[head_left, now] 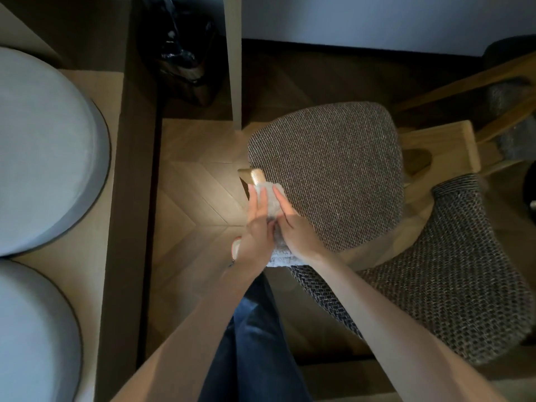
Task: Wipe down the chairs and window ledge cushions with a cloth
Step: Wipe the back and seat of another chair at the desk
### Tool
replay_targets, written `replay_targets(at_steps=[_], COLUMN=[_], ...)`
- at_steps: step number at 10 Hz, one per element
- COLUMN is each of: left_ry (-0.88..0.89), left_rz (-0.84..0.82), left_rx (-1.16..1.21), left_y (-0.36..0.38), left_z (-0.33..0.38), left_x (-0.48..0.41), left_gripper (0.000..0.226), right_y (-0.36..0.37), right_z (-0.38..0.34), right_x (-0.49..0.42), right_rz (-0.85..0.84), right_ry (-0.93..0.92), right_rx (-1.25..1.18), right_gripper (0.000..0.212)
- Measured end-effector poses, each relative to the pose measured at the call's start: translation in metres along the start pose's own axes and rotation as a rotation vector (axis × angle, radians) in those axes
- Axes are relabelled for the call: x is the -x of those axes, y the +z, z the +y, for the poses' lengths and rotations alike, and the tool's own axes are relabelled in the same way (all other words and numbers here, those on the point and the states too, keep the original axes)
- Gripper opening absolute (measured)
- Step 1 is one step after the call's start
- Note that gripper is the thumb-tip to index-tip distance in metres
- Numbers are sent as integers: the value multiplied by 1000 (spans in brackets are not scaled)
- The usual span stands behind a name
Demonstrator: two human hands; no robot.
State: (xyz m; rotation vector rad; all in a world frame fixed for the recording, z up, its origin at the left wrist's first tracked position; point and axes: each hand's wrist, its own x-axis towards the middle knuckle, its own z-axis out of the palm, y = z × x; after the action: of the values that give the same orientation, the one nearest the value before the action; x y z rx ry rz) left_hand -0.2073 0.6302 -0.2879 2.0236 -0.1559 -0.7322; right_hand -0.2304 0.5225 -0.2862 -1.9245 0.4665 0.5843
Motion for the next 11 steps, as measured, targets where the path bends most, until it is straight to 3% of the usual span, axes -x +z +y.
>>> replay_targets(at_steps=[2, 4, 6, 7, 8, 9, 11], left_ry=[-50, 17, 29, 66, 83, 76, 178], left_rz=[-34, -117, -116, -98, -73, -18, 26], left_rx=[-45, -7, 121, 145, 84, -13, -45], left_y=[49, 81, 112, 122, 140, 168, 235], left_z=[0, 10, 51, 73, 92, 112, 155], left_x=[68, 108, 150, 166, 181, 192, 205], left_gripper=[62, 58, 51, 34, 39, 61, 66], right_y=[-7, -20, -58, -83, -113, -146, -222], right_z=[22, 37, 47, 53, 66, 86, 141], right_x=[70, 126, 181, 205, 231, 253, 282], right_rz=[-33, 105, 118, 94, 99, 112, 144], right_ry=[56, -68, -92, -112, -156, -221, -341], right_rx=[389, 662, 717, 733, 732, 709, 749], right_gripper=[56, 45, 38, 39, 42, 45, 46])
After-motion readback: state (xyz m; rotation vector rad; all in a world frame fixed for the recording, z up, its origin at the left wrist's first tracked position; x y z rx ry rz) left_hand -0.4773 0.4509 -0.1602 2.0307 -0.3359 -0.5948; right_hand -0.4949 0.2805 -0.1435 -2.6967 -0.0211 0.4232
